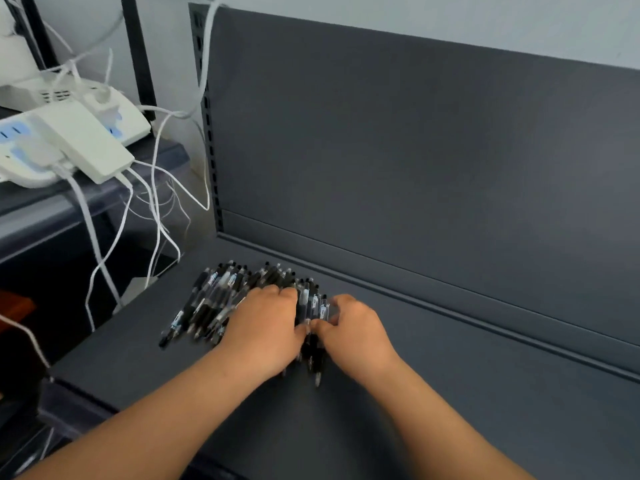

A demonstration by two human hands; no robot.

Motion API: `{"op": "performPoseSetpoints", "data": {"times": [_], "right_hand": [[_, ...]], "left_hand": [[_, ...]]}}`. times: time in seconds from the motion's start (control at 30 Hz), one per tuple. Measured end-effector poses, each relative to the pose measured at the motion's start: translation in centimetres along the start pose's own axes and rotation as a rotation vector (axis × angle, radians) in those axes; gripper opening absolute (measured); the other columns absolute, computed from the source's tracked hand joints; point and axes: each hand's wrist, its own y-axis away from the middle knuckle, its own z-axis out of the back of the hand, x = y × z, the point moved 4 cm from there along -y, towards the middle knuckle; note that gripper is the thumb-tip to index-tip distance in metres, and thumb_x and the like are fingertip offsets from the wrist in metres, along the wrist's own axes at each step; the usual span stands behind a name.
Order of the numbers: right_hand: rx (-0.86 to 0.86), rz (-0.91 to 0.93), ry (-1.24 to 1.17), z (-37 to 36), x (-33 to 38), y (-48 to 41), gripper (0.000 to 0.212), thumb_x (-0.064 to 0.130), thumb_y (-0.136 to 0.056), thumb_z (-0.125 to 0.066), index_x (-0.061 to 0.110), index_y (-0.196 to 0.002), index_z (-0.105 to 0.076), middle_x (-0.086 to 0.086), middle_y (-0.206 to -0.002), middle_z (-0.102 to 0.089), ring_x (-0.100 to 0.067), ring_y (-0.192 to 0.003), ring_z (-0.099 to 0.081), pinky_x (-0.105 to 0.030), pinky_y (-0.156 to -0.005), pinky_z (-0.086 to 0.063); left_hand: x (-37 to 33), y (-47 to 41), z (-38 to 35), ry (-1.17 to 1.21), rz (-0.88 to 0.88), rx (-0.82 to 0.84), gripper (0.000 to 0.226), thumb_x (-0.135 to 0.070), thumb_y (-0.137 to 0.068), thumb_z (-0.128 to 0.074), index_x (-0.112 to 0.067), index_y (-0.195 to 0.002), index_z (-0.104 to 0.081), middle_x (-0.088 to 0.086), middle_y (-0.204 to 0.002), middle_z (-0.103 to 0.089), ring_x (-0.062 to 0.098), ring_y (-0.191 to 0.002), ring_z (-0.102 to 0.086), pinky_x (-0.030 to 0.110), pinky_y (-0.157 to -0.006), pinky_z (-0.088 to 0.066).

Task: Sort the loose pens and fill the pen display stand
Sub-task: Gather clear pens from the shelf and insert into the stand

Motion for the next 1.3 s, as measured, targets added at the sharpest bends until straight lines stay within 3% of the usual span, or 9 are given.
{"op": "performPoseSetpoints", "data": {"times": [0.23,0.37,0.43,0.53,0.7,0.83,0.93,1.1,1.3], "right_hand": [[-0.014,-0.079,-0.088,-0.4,0.1,-0.5,0.036,0.030,-0.088,-0.063,0.007,-0.115,-0.054,-0.007,-0.097,-0.066,-0.020,-0.089,-0.063,-0.029,-0.074,-0.049],[-0.008,-0.099,-0.152,-0.8,0.0,-1.0,0.038,0.030,-0.087,-0.063,0.010,-0.118,-0.054,-0.006,-0.096,-0.067,-0.021,-0.084,-0.065,-0.030,-0.073,-0.052],[-0.011,-0.100,-0.184,-0.9,0.0,-1.2,0.026,0.027,-0.085,-0.064,0.008,-0.102,-0.058,-0.011,-0.087,-0.068,-0.025,-0.077,-0.065,-0.040,-0.073,-0.055],[0.006,-0.095,-0.234,-1.1,0.1,-1.3,0.014,0.023,-0.084,-0.066,0.011,-0.086,-0.060,-0.015,-0.082,-0.069,-0.024,-0.069,-0.061,-0.041,-0.072,-0.054],[0.079,-0.136,-0.437,-1.9,0.0,-1.2,0.014,0.015,-0.087,-0.061,0.002,-0.091,-0.060,-0.019,-0.087,-0.068,-0.030,-0.080,-0.066,-0.045,-0.080,-0.057],[0.174,-0.166,-0.659,-2.3,-0.3,-1.1,0.008,0.009,-0.090,-0.057,0.009,-0.089,-0.065,-0.004,-0.077,-0.066,-0.013,-0.070,-0.063,-0.028,-0.073,-0.057],[0.193,-0.198,-0.747,-2.4,-0.5,-1.0,0.013,0.006,-0.091,-0.056,0.015,-0.088,-0.065,-0.001,-0.079,-0.068,-0.011,-0.069,-0.064,-0.025,-0.071,-0.056],[0.189,-0.232,-0.819,-2.5,-0.6,-0.8,0.017,0.000,-0.089,-0.055,0.006,-0.098,-0.067,-0.006,-0.080,-0.068,-0.015,-0.066,-0.062,-0.029,-0.067,-0.053],[0.151,-0.209,-0.896,-1.4,-0.9,-0.8,0.018,-0.005,-0.089,-0.053,0.004,-0.096,-0.067,-0.007,-0.080,-0.071,-0.017,-0.069,-0.063,-0.029,-0.069,-0.054]], "left_hand": [[-0.1,-0.7,0.2,0.029,0.032,0.069,0.044,-0.046,-0.087,-0.057,-0.014,-0.114,-0.045,0.001,-0.097,-0.061,0.021,-0.096,-0.058,0.027,-0.067,-0.039],[0.0,-1.4,0.5,0.061,0.055,0.147,0.048,-0.047,-0.083,-0.062,-0.014,-0.112,-0.043,-0.003,-0.086,-0.051,0.019,-0.089,-0.056,0.027,-0.067,-0.039],[-0.1,-1.4,0.4,0.088,0.065,0.181,0.047,-0.047,-0.081,-0.064,-0.015,-0.109,-0.042,-0.003,-0.089,-0.051,0.019,-0.087,-0.053,0.027,-0.068,-0.039],[-0.2,-1.4,0.2,0.095,0.081,0.195,0.044,-0.044,-0.080,-0.065,-0.015,-0.104,-0.041,0.000,-0.096,-0.052,0.021,-0.090,-0.054,0.028,-0.067,-0.036],[0.0,-1.7,-0.1,0.200,0.147,0.202,0.034,-0.030,-0.080,-0.064,-0.015,-0.095,-0.038,-0.003,-0.082,-0.047,0.018,-0.076,-0.049,0.027,-0.061,-0.035],[0.3,-1.7,-0.5,0.356,0.215,0.222,0.047,-0.030,-0.072,-0.071,-0.011,-0.104,-0.043,0.000,-0.098,-0.060,0.017,-0.085,-0.056,0.031,-0.072,-0.048],[0.5,-1.5,-0.8,0.463,0.263,0.250,0.059,-0.027,-0.070,-0.075,-0.010,-0.119,-0.046,0.002,-0.106,-0.060,0.019,-0.095,-0.058,0.033,-0.084,-0.049],[0.2,-1.0,-1.6,0.744,0.303,0.303,0.033,-0.009,-0.069,-0.072,-0.012,-0.098,-0.056,0.009,-0.096,-0.065,0.023,-0.088,-0.063,0.037,-0.080,-0.051],[0.2,-0.9,-1.6,0.944,0.297,0.315,0.031,-0.002,-0.076,-0.065,-0.017,-0.102,-0.056,0.010,-0.099,-0.065,0.025,-0.095,-0.061,0.040,-0.087,-0.049]]}}
